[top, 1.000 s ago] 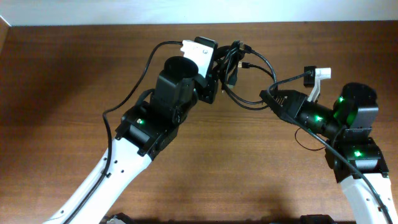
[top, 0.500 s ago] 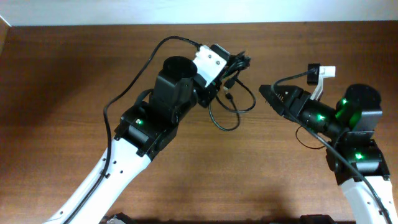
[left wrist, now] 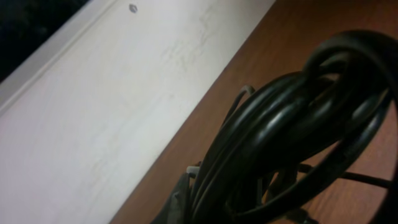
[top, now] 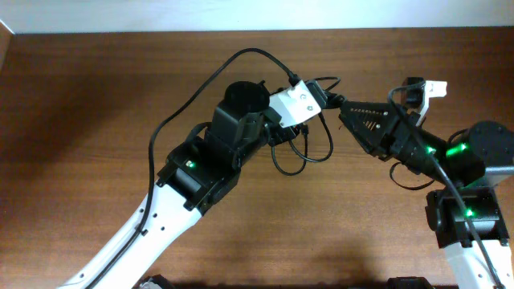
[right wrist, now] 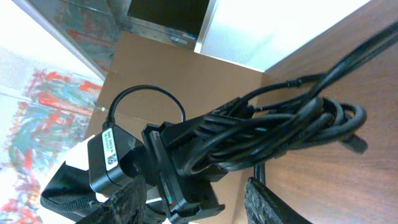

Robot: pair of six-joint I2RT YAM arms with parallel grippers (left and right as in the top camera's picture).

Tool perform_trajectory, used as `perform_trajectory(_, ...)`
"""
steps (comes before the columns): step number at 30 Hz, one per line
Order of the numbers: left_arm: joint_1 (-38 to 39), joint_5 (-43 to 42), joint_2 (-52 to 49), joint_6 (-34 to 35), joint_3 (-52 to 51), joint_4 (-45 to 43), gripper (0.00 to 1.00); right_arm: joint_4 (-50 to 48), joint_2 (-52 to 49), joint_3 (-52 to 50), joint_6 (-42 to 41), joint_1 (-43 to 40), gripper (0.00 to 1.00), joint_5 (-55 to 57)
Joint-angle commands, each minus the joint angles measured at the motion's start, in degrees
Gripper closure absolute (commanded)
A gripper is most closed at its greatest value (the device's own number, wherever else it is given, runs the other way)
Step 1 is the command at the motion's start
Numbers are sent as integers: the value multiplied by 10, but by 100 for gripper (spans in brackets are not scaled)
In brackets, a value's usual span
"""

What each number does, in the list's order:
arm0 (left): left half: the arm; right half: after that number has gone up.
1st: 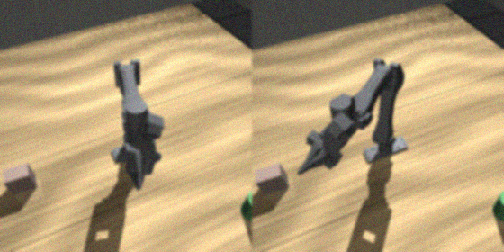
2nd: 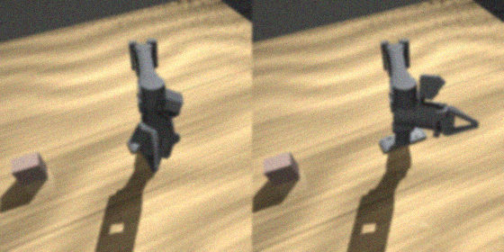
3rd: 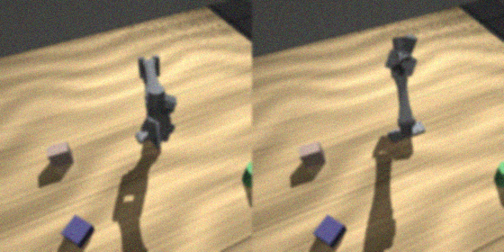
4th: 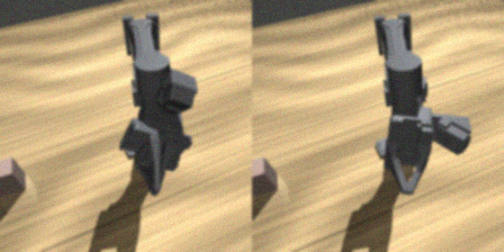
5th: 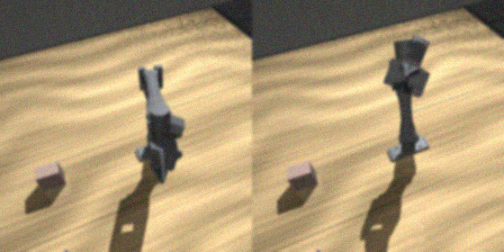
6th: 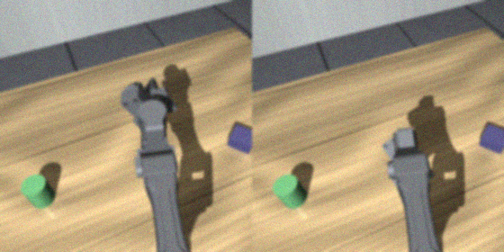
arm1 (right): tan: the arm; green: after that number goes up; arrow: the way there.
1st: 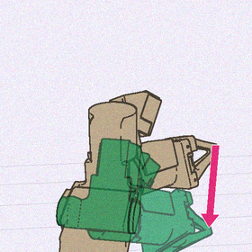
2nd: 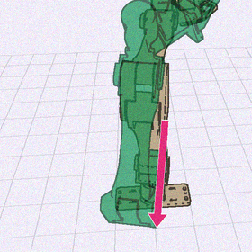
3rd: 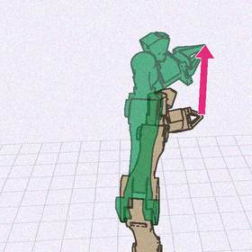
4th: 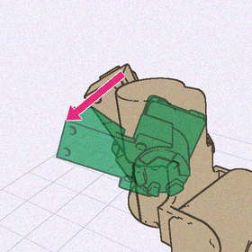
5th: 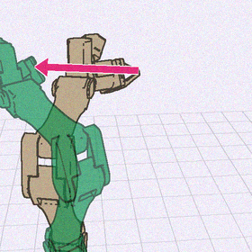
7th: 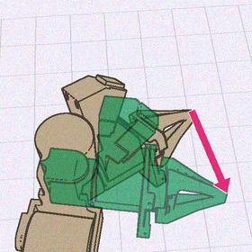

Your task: Untangle cables

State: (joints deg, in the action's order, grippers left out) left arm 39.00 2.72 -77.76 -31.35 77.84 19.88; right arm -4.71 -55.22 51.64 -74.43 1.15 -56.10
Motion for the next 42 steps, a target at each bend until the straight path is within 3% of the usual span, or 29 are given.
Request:
perform_trajectory(1, 0, -52, 17, -30, 3, -11, 100, -3, 4, 6, -15, 0, 58, -13)
perform_trajectory(11, 0, -129, 16, -61, 3, -4, 100, -3, -18, 6, -15, 0, 60, -7)
perform_trajectory(17, 0, -96, -15, -93, 3, -20, 100, -3, -18, 5, -15, 0, 61, -20)
perform_trajectory(20, 14, -75, -16, -122, 3, -42, 100, -3, -18, 5, -15, 0, 84, -17)
perform_trajectory(22, 14, -74, -16, -122, 3, -42, 100, -3, -18, 6, -15, 0, 94, -15)
perform_trajectory(25, 14, -73, -16, -111, 3, -45, 100, -3, -18, 5, -10, 0, 96, -16)
perform_trajectory(29, 13, 10, -16, 91, 3, -48, 100, -3, -18, 5, 41, 0, 96, -18)
perform_trajectory(32, 13, 33, -16, 232, 3, -22, 100, -126, -18, 5, 56, 0, 96, -32)
perform_trajectory(35, 14, 27, -16, 247, 3, 23, 100, -187, -18, 5, 57, 0, 96, -37)
perform_trajectory(40, 14, 27, -16, 343, 3, 54, 100, -188, -18, 5, 73, 0, 96, -37)
perform_trajectory(42, 14, 27, -16, 390, 3, 66, 100, -196, -18, 5, 123, 0, 96, -37)
